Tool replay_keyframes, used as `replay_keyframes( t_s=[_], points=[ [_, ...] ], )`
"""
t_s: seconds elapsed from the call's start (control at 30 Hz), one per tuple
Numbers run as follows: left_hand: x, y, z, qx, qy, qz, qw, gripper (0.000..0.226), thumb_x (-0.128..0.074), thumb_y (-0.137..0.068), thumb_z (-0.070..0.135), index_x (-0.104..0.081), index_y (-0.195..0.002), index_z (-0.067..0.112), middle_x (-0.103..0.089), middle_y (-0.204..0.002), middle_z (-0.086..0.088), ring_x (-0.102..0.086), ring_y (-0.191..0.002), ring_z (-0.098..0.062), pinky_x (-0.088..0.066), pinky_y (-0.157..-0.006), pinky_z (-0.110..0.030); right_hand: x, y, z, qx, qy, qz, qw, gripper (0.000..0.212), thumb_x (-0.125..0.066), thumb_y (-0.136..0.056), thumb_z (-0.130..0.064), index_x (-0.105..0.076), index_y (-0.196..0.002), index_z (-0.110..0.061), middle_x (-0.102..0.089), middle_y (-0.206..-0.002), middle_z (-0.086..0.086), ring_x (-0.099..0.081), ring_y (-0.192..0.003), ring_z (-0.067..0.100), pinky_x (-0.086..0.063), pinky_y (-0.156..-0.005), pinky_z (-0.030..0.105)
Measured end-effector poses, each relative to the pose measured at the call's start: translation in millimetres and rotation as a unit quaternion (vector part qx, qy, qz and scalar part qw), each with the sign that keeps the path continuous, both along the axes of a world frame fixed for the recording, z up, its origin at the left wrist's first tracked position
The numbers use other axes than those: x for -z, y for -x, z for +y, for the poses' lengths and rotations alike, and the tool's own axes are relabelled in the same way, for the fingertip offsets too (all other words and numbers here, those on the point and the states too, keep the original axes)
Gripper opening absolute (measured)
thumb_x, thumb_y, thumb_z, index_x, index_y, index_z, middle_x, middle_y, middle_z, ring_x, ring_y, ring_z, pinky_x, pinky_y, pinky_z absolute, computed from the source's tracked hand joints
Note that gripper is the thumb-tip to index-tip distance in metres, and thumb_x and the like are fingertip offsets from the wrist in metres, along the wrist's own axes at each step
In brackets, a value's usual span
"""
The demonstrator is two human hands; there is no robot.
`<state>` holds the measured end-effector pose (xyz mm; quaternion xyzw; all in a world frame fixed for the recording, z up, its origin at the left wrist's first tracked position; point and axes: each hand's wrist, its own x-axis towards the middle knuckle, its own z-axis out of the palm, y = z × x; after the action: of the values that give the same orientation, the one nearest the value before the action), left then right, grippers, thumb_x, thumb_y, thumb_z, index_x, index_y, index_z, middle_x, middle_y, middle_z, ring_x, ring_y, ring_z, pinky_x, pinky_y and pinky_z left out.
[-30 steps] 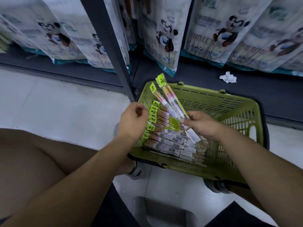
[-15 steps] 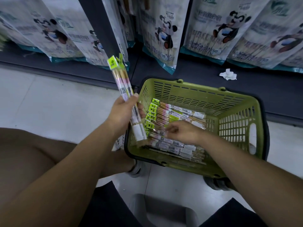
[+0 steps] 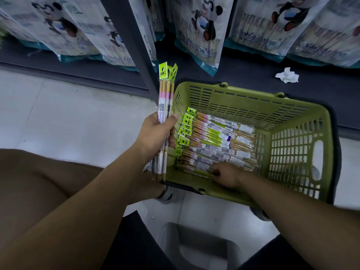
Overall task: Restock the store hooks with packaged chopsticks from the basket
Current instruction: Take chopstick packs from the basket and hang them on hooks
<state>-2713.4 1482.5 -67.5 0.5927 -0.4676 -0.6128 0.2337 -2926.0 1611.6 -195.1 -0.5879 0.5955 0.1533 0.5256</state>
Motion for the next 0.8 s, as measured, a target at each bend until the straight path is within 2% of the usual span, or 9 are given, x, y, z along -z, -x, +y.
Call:
replay_keyframes(
  t_s=[0.1, 0.13, 0.2, 0.27, 0.43, 0.5, 0.6, 0.67, 0.8],
  points=[
    [1.1, 0.8, -0.1, 0.003, 0.006, -0.005, 1.0, 0.025, -0.062, -0.103, 0.024, -0.053, -0.082, 0.012, -0.053, -0.055, 0.001, -0.05, -0.04, -0.017, -0.052, -0.046, -0.029, 2.8, 0.2, 0.7, 0.015, -0.005, 0.004, 1.0, 0.011, -0.059, -0.101, -0.03, -0.064, -0.102, -0.02, -0.062, -0.105, 0.002, -0.059, -0.094, 0.021, -0.041, -0.075, 0.029],
    [1.3, 1.0, -0.1, 0.004, 0.007, -0.004, 1.0, 0.025, -0.061, -0.103, 0.023, -0.053, -0.083, 0.012, -0.053, -0.055, 0.0, -0.05, -0.04, -0.016, -0.052, -0.046, -0.03, 1.6, -0.5, 0.3, 0.022, -0.008, 0.004, 1.0, 0.013, -0.059, -0.101, -0.03, -0.064, -0.108, -0.021, -0.061, -0.108, 0.001, -0.06, -0.098, 0.021, -0.043, -0.077, 0.029],
    [1.6, 1.1, -0.1, 0.006, 0.01, -0.002, 1.0, 0.024, -0.061, -0.103, 0.023, -0.053, -0.084, 0.011, -0.053, -0.057, 0.0, -0.05, -0.041, -0.016, -0.054, -0.048, -0.032, -1.2, -1.1, -1.9, 0.033, -0.017, 0.003, 0.999, 0.033, -0.06, -0.1, -0.033, -0.059, -0.129, -0.019, -0.058, -0.123, 0.001, -0.058, -0.111, 0.023, -0.044, -0.085, 0.031],
    [1.8, 0.6, 0.0, 0.005, 0.012, 0.0, 1.0, 0.024, -0.061, -0.103, 0.024, -0.053, -0.084, 0.011, -0.054, -0.058, -0.001, -0.05, -0.041, -0.017, -0.054, -0.048, -0.032, -2.1, -2.0, -4.2, 0.014, -0.02, 0.005, 1.0, 0.039, -0.057, -0.101, -0.036, -0.057, -0.135, -0.016, -0.057, -0.132, 0.004, -0.056, -0.112, 0.022, -0.042, -0.085, 0.03],
    [4.4, -0.3, -0.6, 0.001, 0.007, 0.001, 1.0, 0.024, -0.062, -0.102, 0.026, -0.053, -0.083, 0.013, -0.055, -0.057, 0.002, -0.051, -0.041, -0.016, -0.054, -0.049, -0.033, -3.0, -3.9, -3.7, -0.028, -0.037, 0.007, 0.999, 0.02, -0.051, -0.104, -0.04, -0.057, -0.109, -0.021, -0.056, -0.114, 0.002, -0.051, -0.096, 0.016, -0.038, -0.08, 0.029],
    [5.4, 0.2, -0.7, 0.001, 0.009, 0.0, 1.0, 0.025, -0.062, -0.102, 0.026, -0.053, -0.083, 0.013, -0.055, -0.057, 0.001, -0.051, -0.041, -0.017, -0.054, -0.051, -0.035, -4.5, -1.8, -3.5, -0.013, -0.03, -0.005, 0.999, 0.025, -0.052, -0.103, -0.039, -0.058, -0.116, -0.019, -0.055, -0.116, 0.001, -0.052, -0.099, 0.017, -0.039, -0.082, 0.029],
    [6.4, 0.2, -0.7, -0.005, 0.009, -0.001, 1.0, 0.024, -0.062, -0.102, 0.026, -0.054, -0.084, 0.013, -0.055, -0.058, 0.0, -0.051, -0.042, -0.017, -0.055, -0.051, -0.035, -6.7, -0.9, -3.0, 0.04, -0.002, -0.031, 0.999, 0.027, -0.054, -0.102, -0.037, -0.057, -0.123, -0.02, -0.058, -0.132, 0.007, -0.055, -0.109, 0.021, -0.042, -0.087, 0.03],
    [6.9, 0.0, -1.0, -0.008, 0.007, 0.002, 1.0, 0.023, -0.062, -0.102, 0.025, -0.054, -0.086, 0.012, -0.055, -0.059, 0.0, -0.051, -0.042, -0.016, -0.055, -0.05, -0.034, -6.9, -2.8, -3.5, 0.046, -0.002, -0.04, 0.998, 0.041, -0.058, -0.101, -0.037, -0.053, -0.138, -0.019, -0.055, -0.14, 0.006, -0.054, -0.12, 0.023, -0.042, -0.092, 0.029],
    [7.2, -0.2, -0.6, -0.011, 0.003, 0.011, 1.0, 0.021, -0.063, -0.101, 0.026, -0.055, -0.088, 0.012, -0.055, -0.06, -0.001, -0.052, -0.043, -0.016, -0.056, -0.053, -0.036, -10.2, -1.6, -9.9, 0.053, -0.027, -0.039, 0.997, 0.051, -0.065, -0.097, -0.035, -0.053, -0.143, -0.016, -0.054, -0.14, 0.005, -0.053, -0.123, 0.023, -0.04, -0.095, 0.029]
  ],
)
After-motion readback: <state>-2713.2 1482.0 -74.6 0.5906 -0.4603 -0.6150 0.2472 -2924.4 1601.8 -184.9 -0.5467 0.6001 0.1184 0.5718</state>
